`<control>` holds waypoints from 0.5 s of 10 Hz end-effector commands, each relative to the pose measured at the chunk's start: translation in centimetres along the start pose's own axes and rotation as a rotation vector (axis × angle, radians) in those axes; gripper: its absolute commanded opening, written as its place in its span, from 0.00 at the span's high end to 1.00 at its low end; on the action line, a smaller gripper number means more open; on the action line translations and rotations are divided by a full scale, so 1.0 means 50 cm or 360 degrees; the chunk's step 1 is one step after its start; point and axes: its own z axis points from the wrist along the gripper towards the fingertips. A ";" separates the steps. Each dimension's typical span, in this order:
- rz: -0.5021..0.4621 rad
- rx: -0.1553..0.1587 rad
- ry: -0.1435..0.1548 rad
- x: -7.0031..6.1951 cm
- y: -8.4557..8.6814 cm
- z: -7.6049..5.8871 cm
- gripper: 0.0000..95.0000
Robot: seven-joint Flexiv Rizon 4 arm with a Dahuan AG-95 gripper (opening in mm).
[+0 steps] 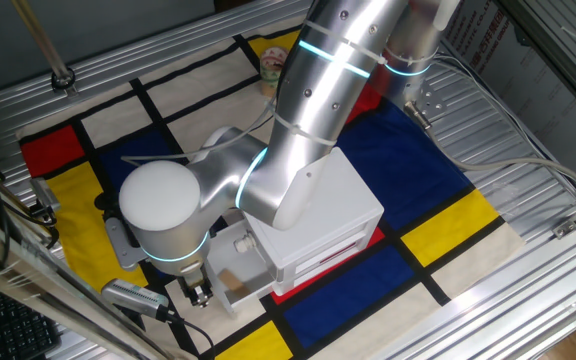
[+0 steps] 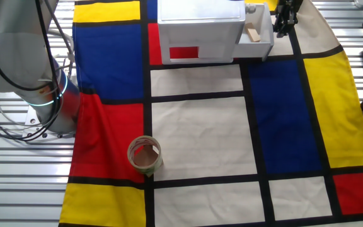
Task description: Grasp the handle and close the drawer
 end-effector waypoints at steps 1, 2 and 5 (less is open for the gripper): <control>0.0004 0.0002 -0.0004 0.000 0.001 0.000 0.60; 0.0006 0.0002 -0.0005 0.000 0.001 0.000 0.80; 0.0008 0.0002 -0.0006 -0.001 0.003 -0.002 0.80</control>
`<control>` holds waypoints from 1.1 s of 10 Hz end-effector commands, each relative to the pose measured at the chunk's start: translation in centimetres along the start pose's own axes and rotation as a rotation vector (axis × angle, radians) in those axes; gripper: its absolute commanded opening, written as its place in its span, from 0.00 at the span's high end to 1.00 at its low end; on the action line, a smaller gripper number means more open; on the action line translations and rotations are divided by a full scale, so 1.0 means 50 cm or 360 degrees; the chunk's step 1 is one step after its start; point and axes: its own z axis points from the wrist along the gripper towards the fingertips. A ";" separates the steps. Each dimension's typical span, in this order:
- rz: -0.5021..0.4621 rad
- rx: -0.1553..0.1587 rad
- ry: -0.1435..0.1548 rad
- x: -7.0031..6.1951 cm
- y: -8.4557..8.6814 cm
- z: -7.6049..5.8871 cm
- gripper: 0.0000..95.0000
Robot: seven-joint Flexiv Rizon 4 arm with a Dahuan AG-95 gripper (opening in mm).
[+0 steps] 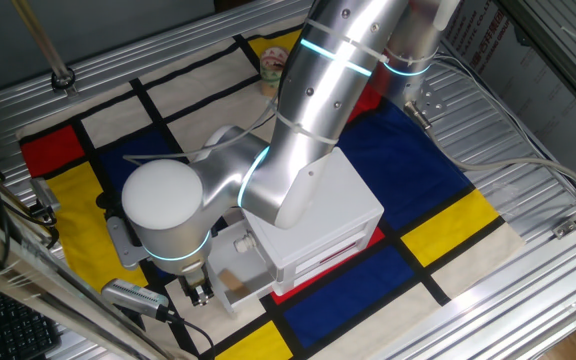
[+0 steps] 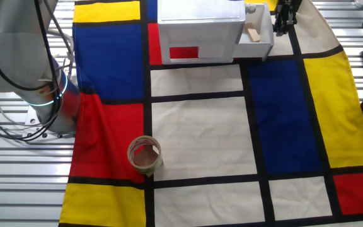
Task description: Grasp the handle and close the drawer
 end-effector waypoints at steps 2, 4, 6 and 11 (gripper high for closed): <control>0.0006 0.0001 -0.0001 -0.001 0.001 -0.001 0.80; 0.0016 -0.0004 -0.0006 -0.001 0.001 0.001 1.00; 0.0019 -0.0005 -0.0003 0.000 0.002 0.002 1.00; 0.0022 -0.0007 -0.0025 0.002 0.004 0.005 1.00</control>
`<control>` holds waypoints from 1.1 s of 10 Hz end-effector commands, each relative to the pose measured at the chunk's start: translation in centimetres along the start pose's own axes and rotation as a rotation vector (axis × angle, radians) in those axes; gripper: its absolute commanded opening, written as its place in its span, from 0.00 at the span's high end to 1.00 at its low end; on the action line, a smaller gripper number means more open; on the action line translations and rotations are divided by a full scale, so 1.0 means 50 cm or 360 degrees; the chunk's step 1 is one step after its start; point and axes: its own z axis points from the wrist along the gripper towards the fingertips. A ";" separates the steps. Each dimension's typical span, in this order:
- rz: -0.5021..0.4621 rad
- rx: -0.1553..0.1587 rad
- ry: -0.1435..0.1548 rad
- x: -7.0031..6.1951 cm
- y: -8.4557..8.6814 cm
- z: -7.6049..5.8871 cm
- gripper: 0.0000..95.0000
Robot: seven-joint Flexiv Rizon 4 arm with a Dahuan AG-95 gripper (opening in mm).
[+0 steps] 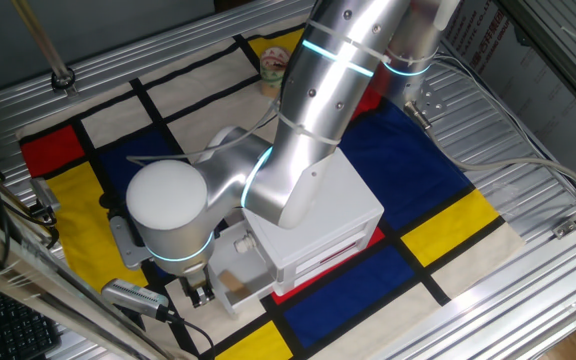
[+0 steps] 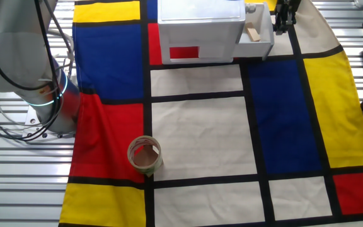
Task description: Grasp the handle and close the drawer
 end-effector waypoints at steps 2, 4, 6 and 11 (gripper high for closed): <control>-0.0001 -0.0001 -0.0001 0.000 0.001 0.006 1.00; 0.0001 -0.0008 -0.0008 0.000 0.001 0.006 1.00; 0.0003 -0.0004 -0.0005 0.000 0.001 0.007 1.00; 0.0009 0.0003 0.0025 -0.001 0.003 0.005 1.00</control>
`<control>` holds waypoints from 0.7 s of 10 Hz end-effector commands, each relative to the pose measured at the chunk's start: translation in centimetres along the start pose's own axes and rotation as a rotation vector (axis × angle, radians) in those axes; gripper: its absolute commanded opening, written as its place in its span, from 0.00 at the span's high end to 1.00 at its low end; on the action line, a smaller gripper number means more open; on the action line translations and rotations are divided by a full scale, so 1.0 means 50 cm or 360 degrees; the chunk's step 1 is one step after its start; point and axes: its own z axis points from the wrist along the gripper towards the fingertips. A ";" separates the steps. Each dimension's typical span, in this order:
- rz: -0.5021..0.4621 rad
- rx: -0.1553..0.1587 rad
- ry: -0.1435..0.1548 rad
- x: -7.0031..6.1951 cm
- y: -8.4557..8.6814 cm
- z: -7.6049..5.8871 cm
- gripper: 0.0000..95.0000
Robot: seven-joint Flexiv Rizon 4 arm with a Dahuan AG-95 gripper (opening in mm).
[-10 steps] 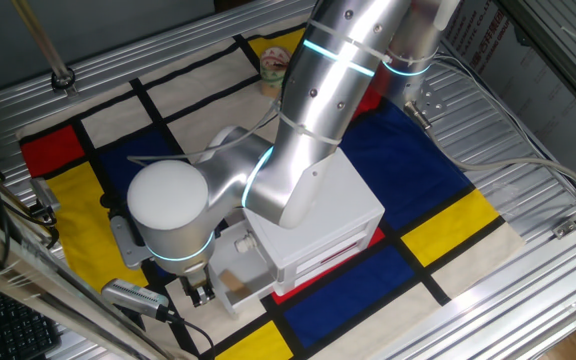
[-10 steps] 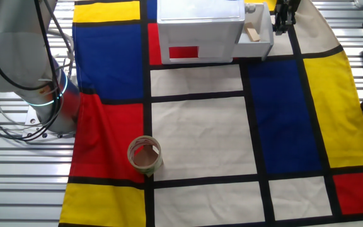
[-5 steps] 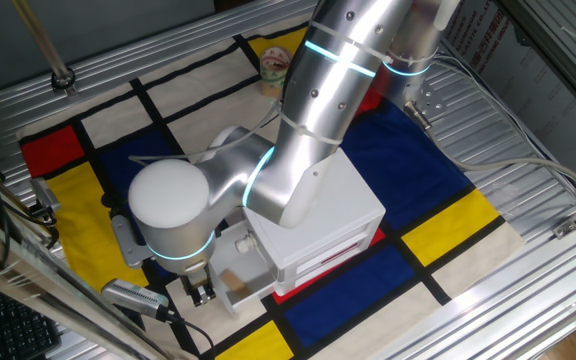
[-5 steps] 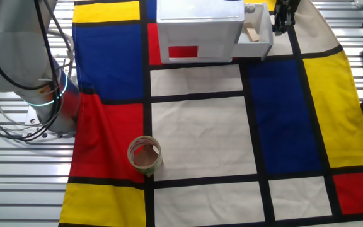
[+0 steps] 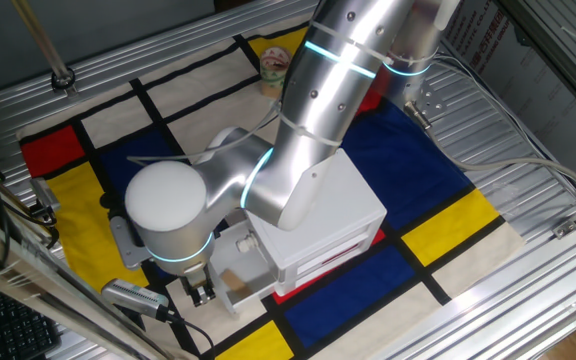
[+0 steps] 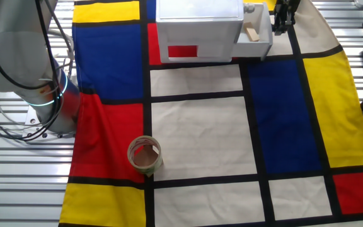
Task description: Grasp the handle and close the drawer
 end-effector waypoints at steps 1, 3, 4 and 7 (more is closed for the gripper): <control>-0.0001 0.0009 0.0005 0.000 0.000 -0.001 1.00; 0.0001 0.0009 0.0017 -0.002 0.003 -0.005 1.00; 0.0001 0.0008 0.0005 -0.002 0.003 -0.006 1.00; 0.0004 0.0012 0.0017 -0.002 0.003 -0.006 1.00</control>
